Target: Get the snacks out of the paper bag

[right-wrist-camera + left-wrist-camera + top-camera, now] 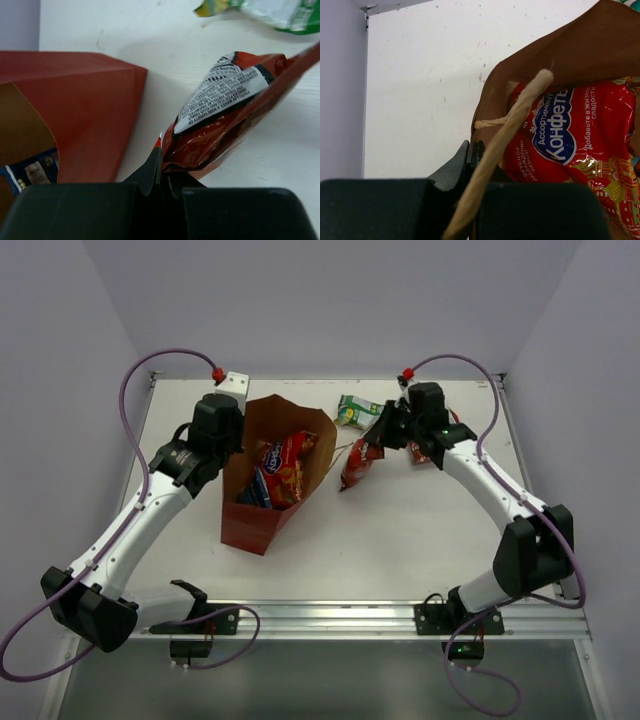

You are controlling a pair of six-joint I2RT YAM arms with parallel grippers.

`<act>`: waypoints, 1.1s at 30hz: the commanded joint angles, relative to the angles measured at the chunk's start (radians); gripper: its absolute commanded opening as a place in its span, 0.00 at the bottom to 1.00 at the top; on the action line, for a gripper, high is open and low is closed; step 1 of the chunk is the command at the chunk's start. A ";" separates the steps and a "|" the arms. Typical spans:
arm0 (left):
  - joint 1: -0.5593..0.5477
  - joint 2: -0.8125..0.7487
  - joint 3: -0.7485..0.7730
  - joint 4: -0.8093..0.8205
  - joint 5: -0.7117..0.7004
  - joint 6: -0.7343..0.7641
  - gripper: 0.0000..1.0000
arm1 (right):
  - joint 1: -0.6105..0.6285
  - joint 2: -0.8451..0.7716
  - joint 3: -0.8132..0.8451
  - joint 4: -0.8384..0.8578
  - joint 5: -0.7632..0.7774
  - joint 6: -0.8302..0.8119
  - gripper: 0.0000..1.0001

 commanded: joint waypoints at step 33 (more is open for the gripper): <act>0.012 0.002 0.036 0.127 0.102 0.012 0.00 | 0.281 -0.086 0.569 -0.348 0.385 -0.139 0.98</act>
